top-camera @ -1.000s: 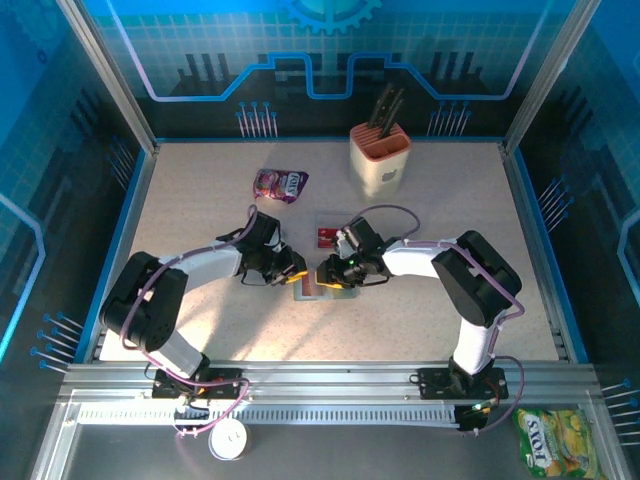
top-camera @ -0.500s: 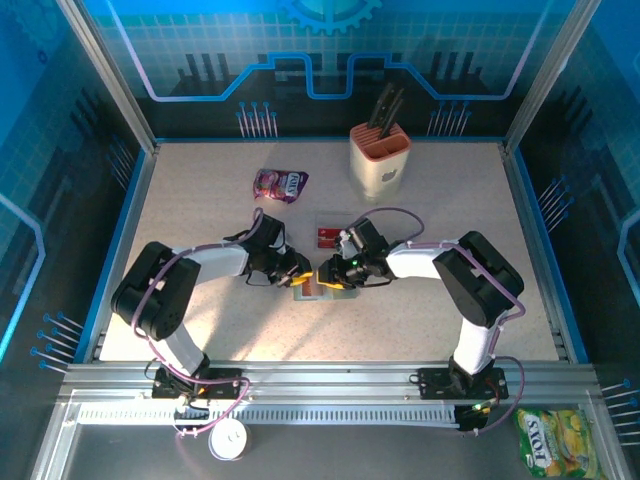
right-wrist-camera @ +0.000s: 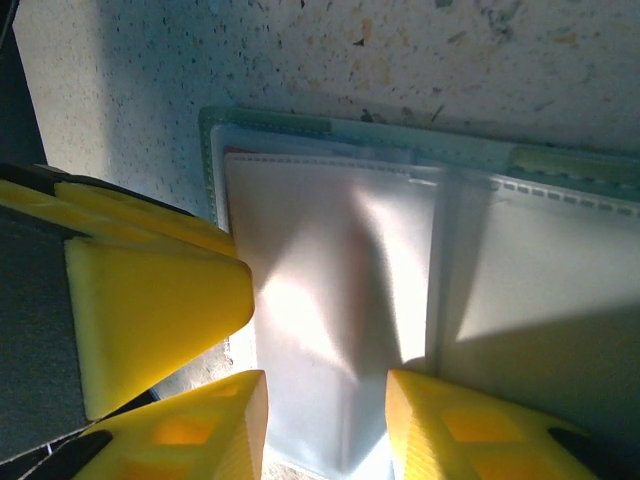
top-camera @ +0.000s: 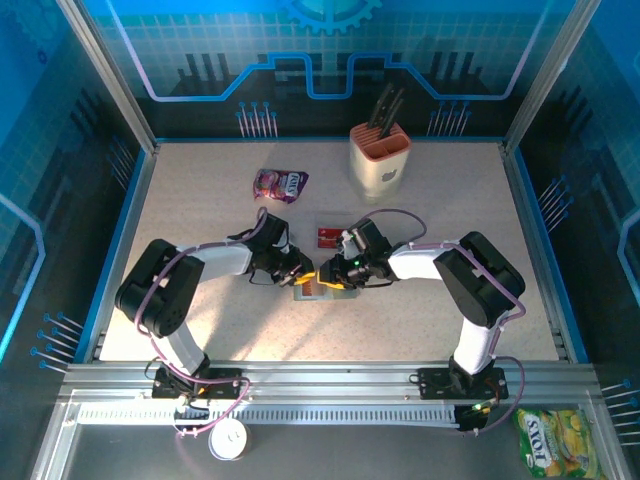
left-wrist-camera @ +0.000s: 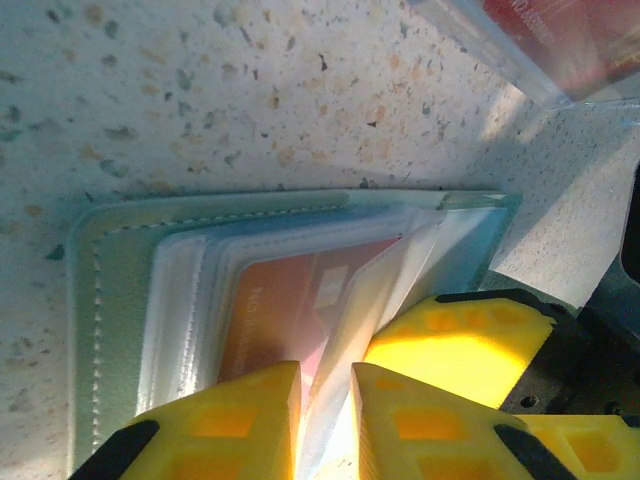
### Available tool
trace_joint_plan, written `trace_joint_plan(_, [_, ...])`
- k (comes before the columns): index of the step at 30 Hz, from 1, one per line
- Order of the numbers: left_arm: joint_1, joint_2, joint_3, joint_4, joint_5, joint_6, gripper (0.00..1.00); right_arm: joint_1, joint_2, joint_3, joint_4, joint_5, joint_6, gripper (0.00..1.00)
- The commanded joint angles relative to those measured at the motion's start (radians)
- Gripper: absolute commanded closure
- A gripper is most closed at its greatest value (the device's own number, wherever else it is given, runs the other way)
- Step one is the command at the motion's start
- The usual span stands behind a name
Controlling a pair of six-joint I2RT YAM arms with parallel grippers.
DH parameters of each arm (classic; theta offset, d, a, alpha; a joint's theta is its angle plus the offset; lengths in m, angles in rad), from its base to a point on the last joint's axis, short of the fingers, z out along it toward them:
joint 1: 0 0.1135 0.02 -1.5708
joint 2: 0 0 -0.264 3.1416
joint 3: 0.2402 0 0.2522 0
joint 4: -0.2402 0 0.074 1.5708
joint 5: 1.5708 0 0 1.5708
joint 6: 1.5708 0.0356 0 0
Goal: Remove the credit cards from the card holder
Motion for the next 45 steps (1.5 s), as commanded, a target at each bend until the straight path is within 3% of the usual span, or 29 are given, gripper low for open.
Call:
trace_joint_plan(1, [-0.012, 0.021, 0.028, -0.007, 0.030, -0.011, 0.81, -0.015, -0.001, -0.029, -0.038, 0.015, 0.007, 0.62])
trace_joint_plan(25, [-0.037, 0.013, 0.125, -0.094, 0.023, 0.002, 0.83, -0.067, -0.156, -0.047, -0.092, 0.042, -0.024, 0.62])
trace_joint_plan(45, [-0.139, 0.169, 0.289, -0.087, 0.014, -0.029, 0.81, -0.164, -0.333, -0.118, -0.202, 0.054, -0.095, 0.62])
